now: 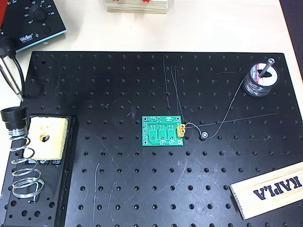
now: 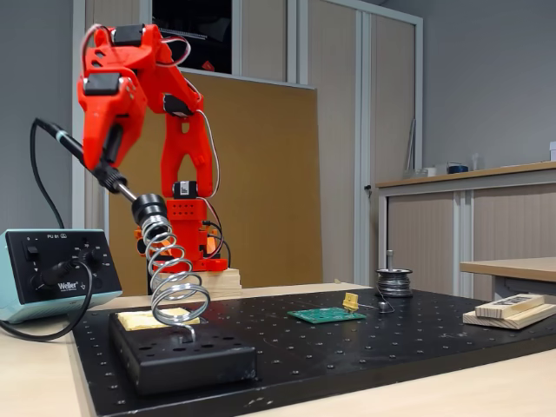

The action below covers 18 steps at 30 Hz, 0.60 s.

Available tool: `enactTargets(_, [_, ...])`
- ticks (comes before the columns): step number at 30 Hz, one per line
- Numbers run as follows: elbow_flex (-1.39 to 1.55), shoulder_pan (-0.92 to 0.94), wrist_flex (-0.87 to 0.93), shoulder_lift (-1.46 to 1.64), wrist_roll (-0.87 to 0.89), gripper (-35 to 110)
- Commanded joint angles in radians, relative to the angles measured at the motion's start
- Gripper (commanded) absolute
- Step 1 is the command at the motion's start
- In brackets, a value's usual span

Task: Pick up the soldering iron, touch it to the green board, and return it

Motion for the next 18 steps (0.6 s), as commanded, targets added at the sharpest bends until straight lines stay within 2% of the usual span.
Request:
enactTargets(1, [0.002,0.021,0.037,0.081,-0.028,0])
enactTargets(18, [-0.189,0.002,0.078,-0.051,-0.021,0])
